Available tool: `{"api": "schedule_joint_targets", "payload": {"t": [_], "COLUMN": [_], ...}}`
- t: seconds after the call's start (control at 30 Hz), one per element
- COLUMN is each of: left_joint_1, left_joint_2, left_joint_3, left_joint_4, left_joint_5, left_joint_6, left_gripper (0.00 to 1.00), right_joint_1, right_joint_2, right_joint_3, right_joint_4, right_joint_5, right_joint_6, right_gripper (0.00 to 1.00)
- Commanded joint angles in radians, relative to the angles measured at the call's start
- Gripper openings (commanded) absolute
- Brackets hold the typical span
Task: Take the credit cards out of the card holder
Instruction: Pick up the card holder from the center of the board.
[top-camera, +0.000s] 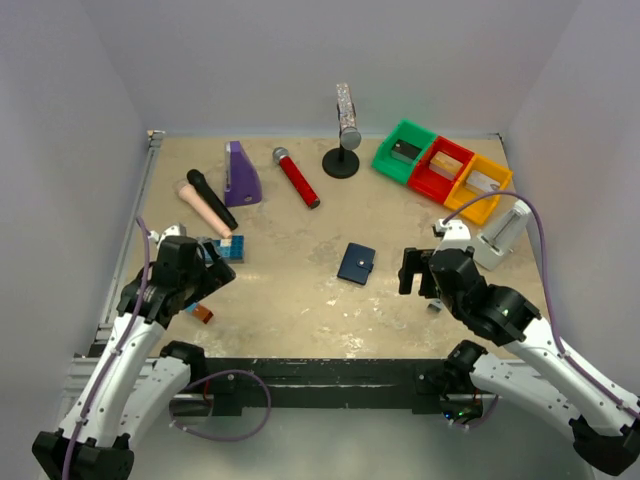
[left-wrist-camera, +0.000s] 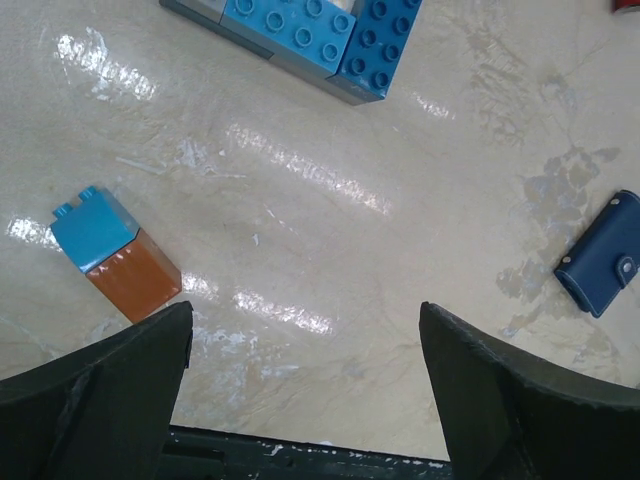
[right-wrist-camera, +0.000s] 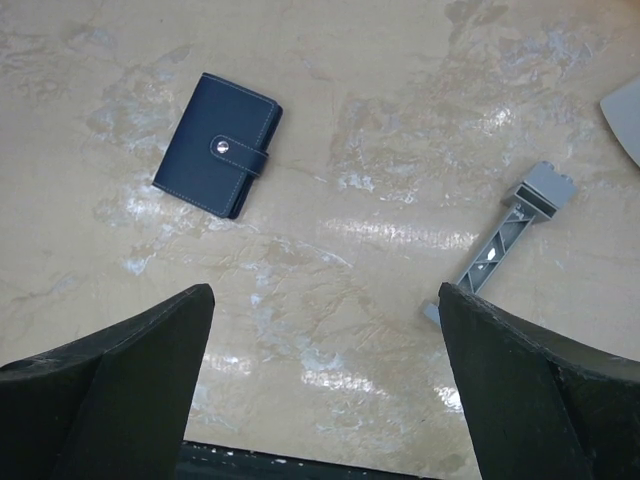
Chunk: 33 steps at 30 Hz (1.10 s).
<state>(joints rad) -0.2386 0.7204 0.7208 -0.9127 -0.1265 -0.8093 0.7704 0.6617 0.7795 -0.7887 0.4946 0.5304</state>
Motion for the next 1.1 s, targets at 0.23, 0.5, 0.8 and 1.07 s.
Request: {"api": "schedule_joint_targets", "payload": {"t": [0.23, 0.5, 0.8, 1.07], "left_joint_1": [-0.007, -0.011, -0.240, -0.304], "left_joint_2": [-0.133, -0.210, -0.138, 0.057], "left_joint_3": [-0.015, -0.075, -0.095, -0.124], "left_joint_4": [0.103, 0.224, 0.317, 0.465], "left_joint_5": [0.073, 0.231, 0.159, 0.179], "left_joint_6": [0.120, 0.164, 0.096, 0.053], "left_gripper": [1.00, 1.00, 0.84, 0.86], "right_joint_1": [0.001, 0.003, -0.062, -0.166], "right_joint_2": [-0.048, -0.016, 0.231, 0.444], "right_joint_3": [-0.008, -0.011, 0.047, 0.036], "right_joint_4": [-0.012, -0.006, 0.046, 0.246], "right_joint_5": [-0.077, -0.091, -0.174, -0.395], "right_joint_6": [-0.030, -0.014, 0.079, 0.129], "right_gripper": [0.98, 0.95, 0.93, 0.88]}}
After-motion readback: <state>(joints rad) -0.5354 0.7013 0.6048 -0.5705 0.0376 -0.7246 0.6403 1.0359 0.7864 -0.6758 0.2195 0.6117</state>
